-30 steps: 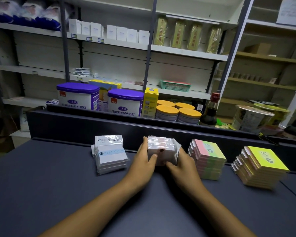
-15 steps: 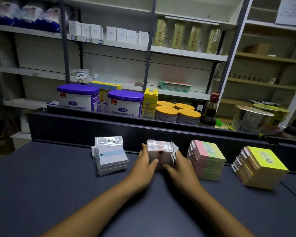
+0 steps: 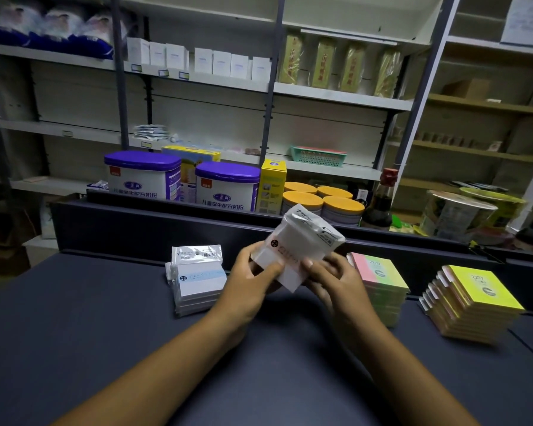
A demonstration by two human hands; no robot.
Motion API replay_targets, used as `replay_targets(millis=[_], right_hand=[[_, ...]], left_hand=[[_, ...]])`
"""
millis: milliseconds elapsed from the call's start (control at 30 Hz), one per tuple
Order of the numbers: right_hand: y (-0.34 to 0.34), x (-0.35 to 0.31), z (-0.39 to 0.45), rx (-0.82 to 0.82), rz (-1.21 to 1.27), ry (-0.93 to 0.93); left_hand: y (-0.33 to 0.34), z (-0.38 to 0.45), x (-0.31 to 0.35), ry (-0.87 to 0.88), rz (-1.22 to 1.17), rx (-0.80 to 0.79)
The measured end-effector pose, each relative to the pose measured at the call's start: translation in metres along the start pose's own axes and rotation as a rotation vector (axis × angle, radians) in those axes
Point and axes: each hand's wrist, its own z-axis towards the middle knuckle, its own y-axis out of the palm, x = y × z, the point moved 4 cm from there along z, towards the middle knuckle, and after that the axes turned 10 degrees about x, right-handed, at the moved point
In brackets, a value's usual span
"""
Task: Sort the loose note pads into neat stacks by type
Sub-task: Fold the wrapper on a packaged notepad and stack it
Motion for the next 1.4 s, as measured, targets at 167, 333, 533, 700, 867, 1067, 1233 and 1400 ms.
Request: replay_targets(millis=[167, 333, 533, 700, 867, 1067, 1233, 1400], right_hand=[[-0.005, -0.007, 0.004, -0.059, -0.175, -0.115], [-0.011, 0.002, 0.007, -0.13, -0.374, -0.174], [-0.007, 0.013, 0.001, -0.24, -0.627, -0.248], [-0.006, 0.016, -0.001, -0.284, -0.784, -0.263], [-0.005, 0.018, -0.004, -0.305, -0.848, -0.29], [-0.002, 0.026, -0.007, -0.277, -0.838, -0.27], [-0.004, 0.026, -0.006, -0.243, -0.831, -0.263], [-0.007, 0.018, -0.003, -0.174, -0.758, -0.267]], left_hand=[[-0.002, 0.003, 0.007, 0.152, 0.32, -0.019], [-0.001, 0.001, 0.008, 0.271, 0.653, 0.01], [0.002, -0.006, -0.005, 0.249, 0.837, -0.098], [0.004, -0.008, -0.007, 0.269, 0.887, -0.09], [0.005, -0.013, -0.009, 0.301, 0.876, -0.041], [0.006, -0.015, -0.011, 0.306, 0.852, 0.015], [0.003, -0.015, -0.012, 0.314, 0.837, 0.016], [0.003, -0.014, -0.006, 0.359, 0.792, 0.042]])
